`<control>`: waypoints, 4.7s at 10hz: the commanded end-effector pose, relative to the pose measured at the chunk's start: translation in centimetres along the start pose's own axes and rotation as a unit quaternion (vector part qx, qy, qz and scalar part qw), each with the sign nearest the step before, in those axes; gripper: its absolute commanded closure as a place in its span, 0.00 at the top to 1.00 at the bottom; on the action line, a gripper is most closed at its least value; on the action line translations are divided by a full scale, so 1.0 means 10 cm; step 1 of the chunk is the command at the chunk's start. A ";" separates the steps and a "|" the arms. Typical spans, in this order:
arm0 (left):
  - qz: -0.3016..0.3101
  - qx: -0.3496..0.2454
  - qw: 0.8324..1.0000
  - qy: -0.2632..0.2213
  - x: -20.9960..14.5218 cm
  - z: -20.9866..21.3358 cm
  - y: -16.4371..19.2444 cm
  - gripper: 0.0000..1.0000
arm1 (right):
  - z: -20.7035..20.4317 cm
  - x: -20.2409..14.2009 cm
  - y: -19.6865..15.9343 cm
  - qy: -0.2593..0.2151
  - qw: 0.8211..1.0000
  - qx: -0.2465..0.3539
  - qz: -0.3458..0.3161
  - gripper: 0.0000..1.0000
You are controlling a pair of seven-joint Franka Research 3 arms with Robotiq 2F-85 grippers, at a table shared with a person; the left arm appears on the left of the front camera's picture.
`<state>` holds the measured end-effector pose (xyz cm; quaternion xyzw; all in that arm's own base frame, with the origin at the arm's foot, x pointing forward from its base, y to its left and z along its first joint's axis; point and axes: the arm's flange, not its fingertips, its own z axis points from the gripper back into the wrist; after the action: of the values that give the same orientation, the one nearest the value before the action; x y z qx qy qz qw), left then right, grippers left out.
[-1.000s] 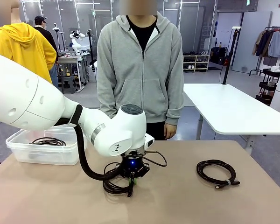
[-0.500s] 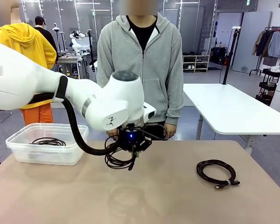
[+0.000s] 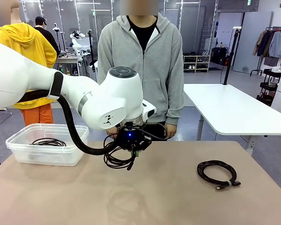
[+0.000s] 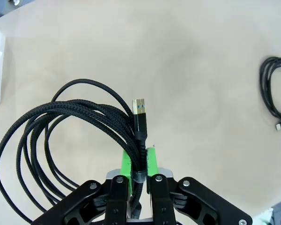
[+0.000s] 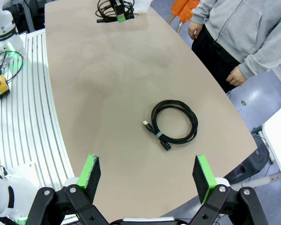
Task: Organize and store the cables.
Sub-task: Place the USB Extension Cable into the Organizing box.
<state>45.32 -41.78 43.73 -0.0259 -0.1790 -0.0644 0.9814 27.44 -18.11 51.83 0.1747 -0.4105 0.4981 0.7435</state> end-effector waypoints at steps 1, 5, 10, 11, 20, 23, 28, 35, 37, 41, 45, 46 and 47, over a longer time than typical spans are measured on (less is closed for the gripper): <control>0.003 0.000 1.000 -0.001 0.03 0.00 -0.02 0.00 | 0.00 0.01 0.00 0.001 1.000 0.000 0.001 1.00; -0.024 0.003 1.000 0.003 0.11 0.14 0.19 0.15 | 0.00 0.01 0.00 0.001 1.000 0.000 0.001 1.00; 0.001 0.029 0.999 0.027 0.55 0.77 1.59 0.15 | 0.00 0.01 0.00 0.001 1.000 0.000 0.001 1.00; 0.030 0.047 0.998 0.020 0.69 0.81 1.91 0.15 | 0.00 0.01 0.00 0.001 1.000 0.000 0.001 1.00; 0.025 0.058 0.998 0.003 0.76 1.09 3.14 0.15 | 0.00 0.01 0.00 0.001 1.000 0.000 0.001 1.00; 0.028 0.056 0.998 0.004 0.75 1.08 3.13 0.15 | 0.00 0.01 0.00 0.001 1.000 0.000 0.001 1.00; 0.036 0.092 0.994 0.042 1.29 0.41 3.81 0.15 | 0.00 0.01 0.00 0.001 1.000 0.000 0.001 1.00; 0.097 0.105 0.985 0.101 1.46 -0.53 4.07 0.15 | 0.00 0.01 0.00 0.001 1.000 0.000 0.001 1.00; 0.102 0.108 0.984 0.101 1.43 -0.50 4.07 0.60 | 0.00 0.01 0.00 0.001 1.000 0.000 0.001 1.00; 0.102 0.112 0.984 0.090 1.44 -0.45 4.04 1.00 | 0.00 0.01 0.00 0.001 1.000 0.000 0.001 1.00; 0.097 0.117 0.985 0.081 1.45 -0.36 3.96 1.00 | 0.00 0.01 0.00 0.001 1.000 0.000 0.001 1.00; 0.097 0.116 0.985 0.079 1.45 -0.33 3.95 1.00 | 0.00 0.01 0.00 0.001 1.000 0.000 0.001 1.00; 0.096 0.115 0.986 0.078 1.42 -0.30 3.96 1.00 | 0.00 0.01 0.00 0.001 1.000 0.000 0.001 1.00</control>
<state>65.56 -4.57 44.47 0.0623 -0.1092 0.0431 0.9911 27.43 -18.14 51.82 0.1750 -0.4110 0.4978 0.7434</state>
